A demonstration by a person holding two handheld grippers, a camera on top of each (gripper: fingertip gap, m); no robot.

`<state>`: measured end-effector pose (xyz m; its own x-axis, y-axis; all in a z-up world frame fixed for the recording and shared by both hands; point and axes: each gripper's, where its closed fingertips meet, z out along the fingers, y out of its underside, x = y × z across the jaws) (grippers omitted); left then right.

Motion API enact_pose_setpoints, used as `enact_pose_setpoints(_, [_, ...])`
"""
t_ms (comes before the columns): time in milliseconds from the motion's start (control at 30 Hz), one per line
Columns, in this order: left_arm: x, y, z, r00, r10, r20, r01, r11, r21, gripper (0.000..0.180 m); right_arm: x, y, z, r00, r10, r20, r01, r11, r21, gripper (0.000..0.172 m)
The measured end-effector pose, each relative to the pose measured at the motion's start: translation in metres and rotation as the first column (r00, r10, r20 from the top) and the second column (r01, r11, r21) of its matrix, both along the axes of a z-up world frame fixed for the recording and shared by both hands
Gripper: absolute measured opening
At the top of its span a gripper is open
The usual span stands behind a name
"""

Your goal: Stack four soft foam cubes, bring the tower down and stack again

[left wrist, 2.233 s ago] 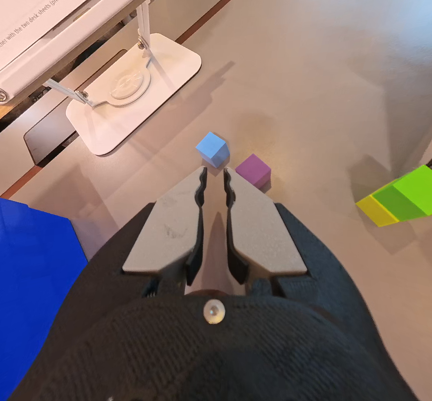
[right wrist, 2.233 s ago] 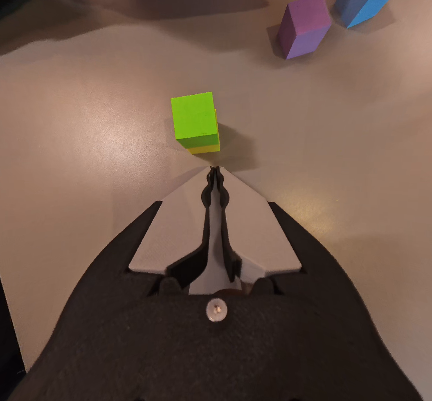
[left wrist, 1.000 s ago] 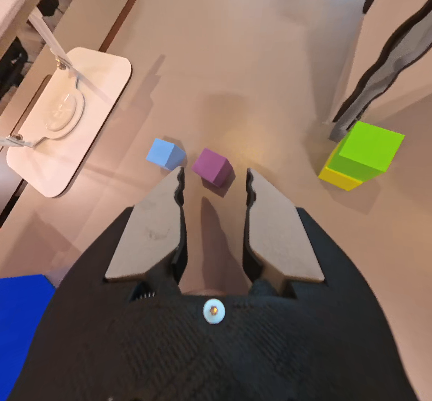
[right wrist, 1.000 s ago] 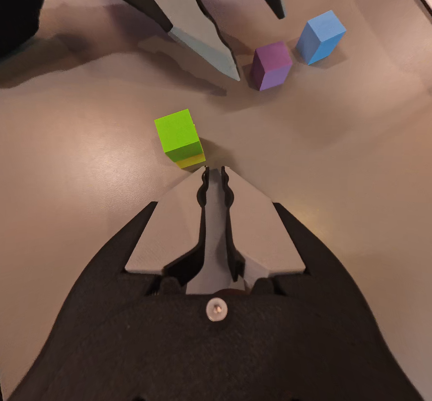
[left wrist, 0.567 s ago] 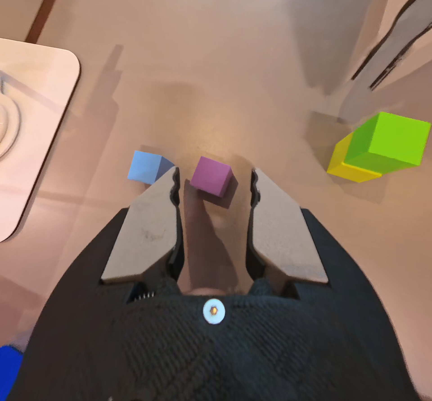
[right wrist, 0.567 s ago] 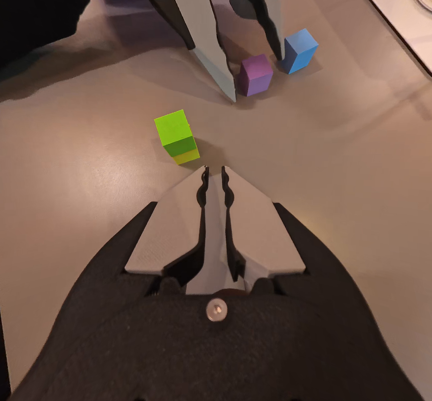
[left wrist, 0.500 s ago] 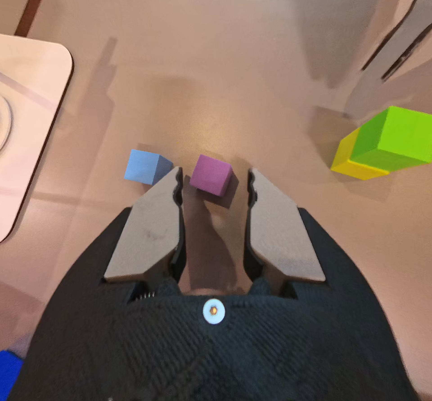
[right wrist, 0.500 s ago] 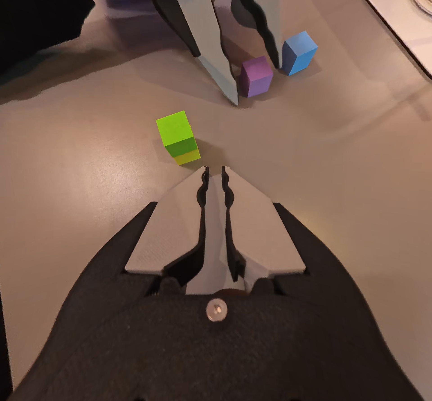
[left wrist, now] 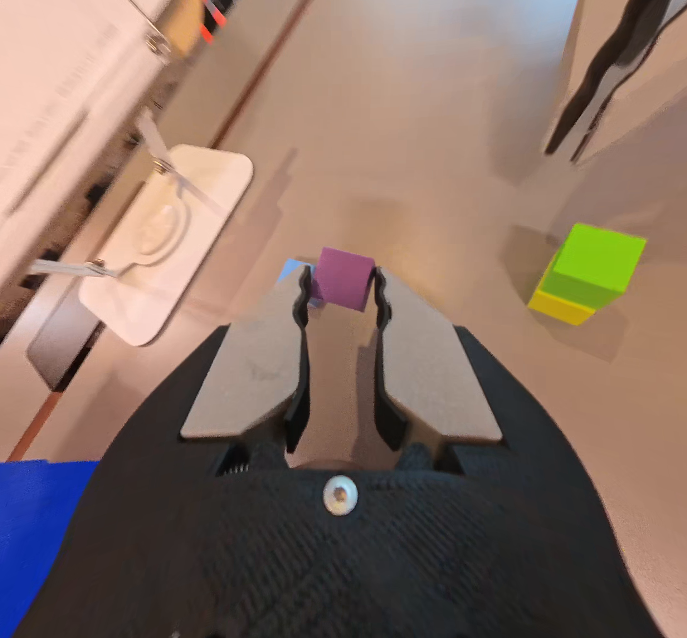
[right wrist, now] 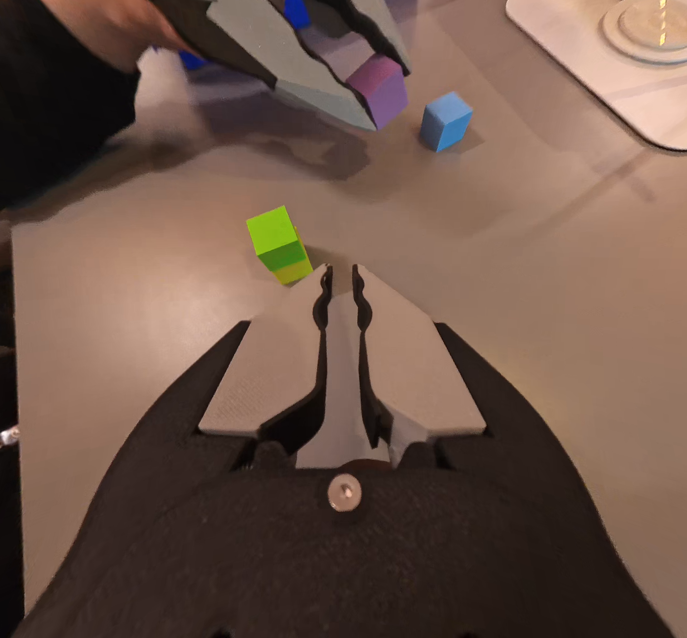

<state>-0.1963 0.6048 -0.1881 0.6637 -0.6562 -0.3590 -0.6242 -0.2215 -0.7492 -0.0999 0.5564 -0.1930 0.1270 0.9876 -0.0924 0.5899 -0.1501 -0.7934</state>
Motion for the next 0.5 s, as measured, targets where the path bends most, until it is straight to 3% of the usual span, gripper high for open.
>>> enact_pose_setpoints(100, [0.012,-0.009,0.025,0.998,-0.022,0.054,0.015,0.993,0.119,0.031,-0.002,0.005,0.021,0.992,-0.027,-0.125,0.023,0.999,-0.033,0.009])
enact_pose_setpoints(233, [0.033,-0.021,0.035,0.998,-0.062,-0.015,0.063,0.977,0.204,0.032,-0.005,0.002,0.048,0.958,-0.034,-0.286,0.006,0.995,-0.100,0.017])
enact_pose_setpoints(500, [0.060,-0.037,0.059,0.990,-0.104,-0.093,0.132,0.923,0.362,0.031,-0.008,-0.002,0.084,0.877,-0.050,-0.477,-0.013,0.991,-0.129,0.028])
